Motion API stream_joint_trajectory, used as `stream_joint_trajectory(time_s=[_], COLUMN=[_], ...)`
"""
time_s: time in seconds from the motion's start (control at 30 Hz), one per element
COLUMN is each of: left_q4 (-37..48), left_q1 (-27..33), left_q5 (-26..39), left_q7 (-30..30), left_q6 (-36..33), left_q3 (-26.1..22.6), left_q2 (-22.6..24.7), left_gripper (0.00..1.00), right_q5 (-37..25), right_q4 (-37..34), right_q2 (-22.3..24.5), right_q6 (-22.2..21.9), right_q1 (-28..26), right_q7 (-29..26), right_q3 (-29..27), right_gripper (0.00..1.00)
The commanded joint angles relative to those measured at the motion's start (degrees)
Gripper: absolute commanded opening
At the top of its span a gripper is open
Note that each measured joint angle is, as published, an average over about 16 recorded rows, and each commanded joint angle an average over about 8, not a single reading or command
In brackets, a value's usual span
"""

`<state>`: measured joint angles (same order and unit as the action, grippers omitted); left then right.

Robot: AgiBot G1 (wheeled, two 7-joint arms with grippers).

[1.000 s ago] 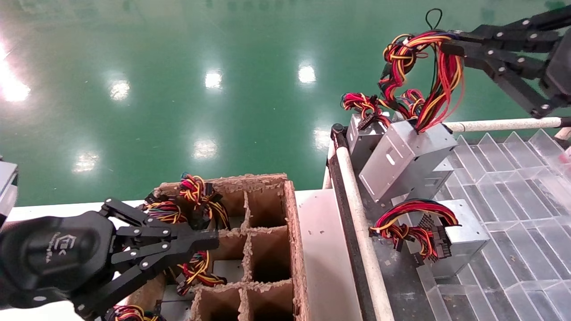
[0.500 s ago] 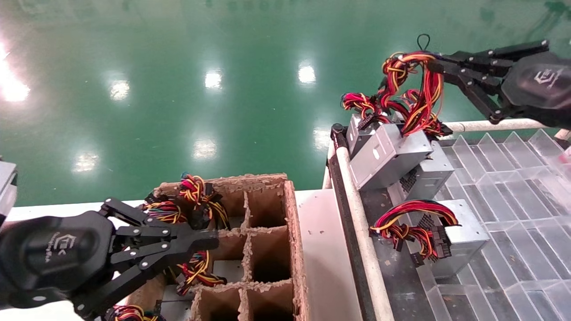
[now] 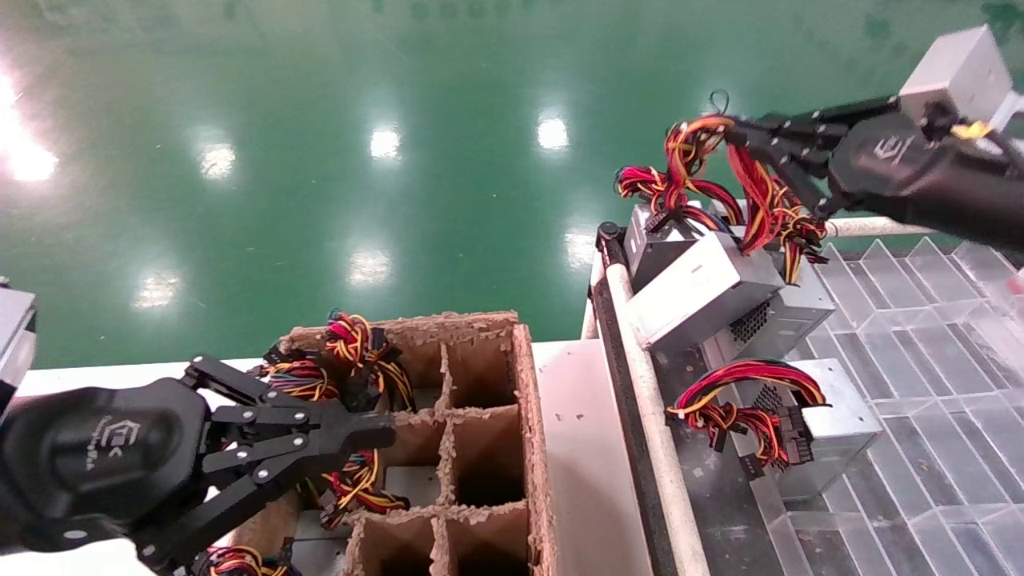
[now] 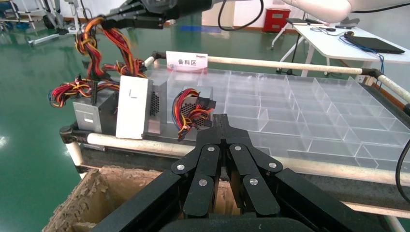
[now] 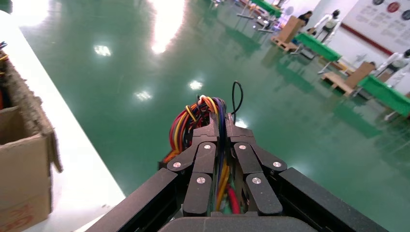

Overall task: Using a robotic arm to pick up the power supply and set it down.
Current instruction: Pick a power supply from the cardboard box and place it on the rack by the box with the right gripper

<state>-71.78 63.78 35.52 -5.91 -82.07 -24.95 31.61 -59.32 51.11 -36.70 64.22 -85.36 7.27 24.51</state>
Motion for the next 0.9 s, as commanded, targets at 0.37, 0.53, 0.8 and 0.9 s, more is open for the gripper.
stream_joint_trajectory(time_s=[0.37, 0.53, 0.8, 0.9], left_q4=[0.00, 0.00, 0.00, 0.00], left_q1=[0.00, 0.00, 0.00, 0.00], left_q5=[0.00, 0.00, 0.00, 0.00], left_q7=[0.00, 0.00, 0.00, 0.00], left_q6=[0.00, 0.00, 0.00, 0.00], left_q3=[0.00, 0.00, 0.00, 0.00], left_q2=[0.00, 0.00, 0.00, 0.00], left_gripper=[0.00, 0.00, 0.00, 0.00], right_q5=[-1.52, -2.58, -3.96, -4.61], right_q4=[3.66, 6.65, 10.03, 11.05], right_q2=[2.51, 3.75, 3.38, 2.78], right_q6=[-2.55, -4.58, -7.76, -8.53], right_q1=[-0.37, 0.22, 0.48, 0.13], right_q7=[-1.54, -4.05, -7.78, -9.29], right_q3=[-0.30, -0.02, 0.68, 1.19], right_gripper=[0.00, 0.00, 0.00, 0.00])
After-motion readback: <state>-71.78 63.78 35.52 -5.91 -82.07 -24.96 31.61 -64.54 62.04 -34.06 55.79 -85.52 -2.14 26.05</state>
